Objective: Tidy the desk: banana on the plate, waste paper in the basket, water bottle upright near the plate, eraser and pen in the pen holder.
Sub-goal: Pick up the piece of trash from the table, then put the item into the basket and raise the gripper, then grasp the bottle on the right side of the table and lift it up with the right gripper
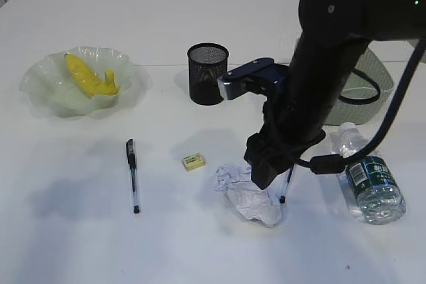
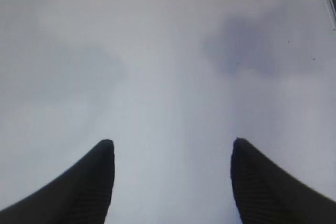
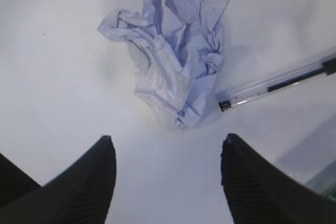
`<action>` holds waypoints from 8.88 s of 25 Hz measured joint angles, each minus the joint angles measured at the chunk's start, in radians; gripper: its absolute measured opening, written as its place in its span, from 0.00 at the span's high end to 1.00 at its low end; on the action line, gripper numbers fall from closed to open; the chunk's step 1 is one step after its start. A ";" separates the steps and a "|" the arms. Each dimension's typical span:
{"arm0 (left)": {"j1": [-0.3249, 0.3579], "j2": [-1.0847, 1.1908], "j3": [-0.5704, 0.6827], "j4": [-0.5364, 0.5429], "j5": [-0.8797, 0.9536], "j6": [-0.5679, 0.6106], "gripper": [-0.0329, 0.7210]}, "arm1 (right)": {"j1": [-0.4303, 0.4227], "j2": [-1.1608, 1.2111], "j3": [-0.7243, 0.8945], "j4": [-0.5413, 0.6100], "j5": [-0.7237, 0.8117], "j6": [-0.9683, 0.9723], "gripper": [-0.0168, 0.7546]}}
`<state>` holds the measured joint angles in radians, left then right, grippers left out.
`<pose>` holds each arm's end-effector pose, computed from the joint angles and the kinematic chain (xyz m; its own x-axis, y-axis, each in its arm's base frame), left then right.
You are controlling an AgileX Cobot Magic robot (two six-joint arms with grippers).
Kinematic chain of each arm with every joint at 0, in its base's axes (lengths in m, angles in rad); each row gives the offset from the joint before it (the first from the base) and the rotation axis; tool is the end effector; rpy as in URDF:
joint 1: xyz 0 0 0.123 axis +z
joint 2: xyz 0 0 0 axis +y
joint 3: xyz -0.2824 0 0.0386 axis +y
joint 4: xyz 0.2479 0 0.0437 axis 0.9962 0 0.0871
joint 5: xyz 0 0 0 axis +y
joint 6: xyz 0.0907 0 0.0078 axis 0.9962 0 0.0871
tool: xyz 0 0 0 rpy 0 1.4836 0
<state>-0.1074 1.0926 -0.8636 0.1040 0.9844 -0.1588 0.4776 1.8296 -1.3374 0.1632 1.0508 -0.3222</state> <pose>0.1945 -0.0130 0.2959 -0.8990 -0.0042 -0.4380 -0.0212 0.9992 0.0339 0.3133 0.1766 0.2180 -0.7442 -0.6508 -0.1504 -0.6667 0.7376 0.1072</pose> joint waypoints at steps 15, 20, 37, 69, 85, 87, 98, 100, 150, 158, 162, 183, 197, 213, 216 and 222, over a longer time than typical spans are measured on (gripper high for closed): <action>0.000 0.000 0.000 -0.005 0.004 0.000 0.31 | 0.000 0.128 -0.012 0.042 -0.172 -0.078 0.18; 0.000 0.000 0.000 -0.007 0.004 0.000 0.31 | 0.000 0.173 -0.012 0.046 -0.198 -0.081 0.18; 0.000 0.000 0.000 -0.033 0.004 0.000 0.32 | 0.000 0.210 -0.012 0.069 -0.259 -0.085 0.44; 0.000 0.000 0.000 -0.035 0.004 0.000 0.34 | -0.013 0.210 -0.536 -0.107 0.172 0.047 0.86; 0.000 0.000 0.000 -0.035 0.004 0.000 0.34 | -0.372 0.210 -0.609 -0.147 0.038 0.177 0.85; 0.000 0.000 0.000 -0.035 0.004 0.000 0.34 | -0.404 0.210 -0.609 -0.154 0.001 0.203 0.85; 0.000 0.000 0.000 -0.035 0.004 0.000 0.34 | -0.448 0.313 -0.610 -0.163 -0.207 0.276 0.85; 0.000 0.000 0.000 -0.035 0.004 0.000 0.34 | -0.448 0.347 -0.610 -0.163 -0.228 0.282 0.85; 0.000 0.000 0.000 -0.038 0.023 0.000 0.34 | -0.448 -0.092 -0.321 -0.145 0.194 0.283 0.48; 0.000 0.000 0.000 -0.072 0.023 0.000 0.34 | -0.422 -0.111 -0.105 -0.144 0.157 0.260 0.48; 0.000 0.000 0.000 -0.082 0.023 0.000 0.34 | -0.418 -0.097 -0.081 -0.144 0.065 0.251 0.46; 0.000 0.000 0.000 -0.084 -0.026 0.000 0.36 | -0.418 0.154 -0.089 -0.139 -0.081 0.249 0.24; 0.000 0.000 0.000 -0.084 -0.036 0.000 0.37 | -0.418 0.258 -0.149 -0.137 -0.094 0.249 0.24; 0.000 0.006 0.000 -0.088 -0.052 0.000 0.37 | -0.418 0.279 -0.149 -0.153 -0.088 0.257 0.22; 0.000 0.006 0.000 -0.088 -0.052 0.000 0.37 | -0.418 0.279 -0.149 -0.153 -0.083 0.259 0.22; 0.000 0.006 0.000 -0.090 -0.052 0.000 0.37 | -0.418 0.279 -0.149 -0.153 -0.065 0.259 0.22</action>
<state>-0.1074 1.0985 -0.8636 0.0140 0.9320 -0.1588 0.0598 2.1090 -1.4866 0.0101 0.9853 -0.0634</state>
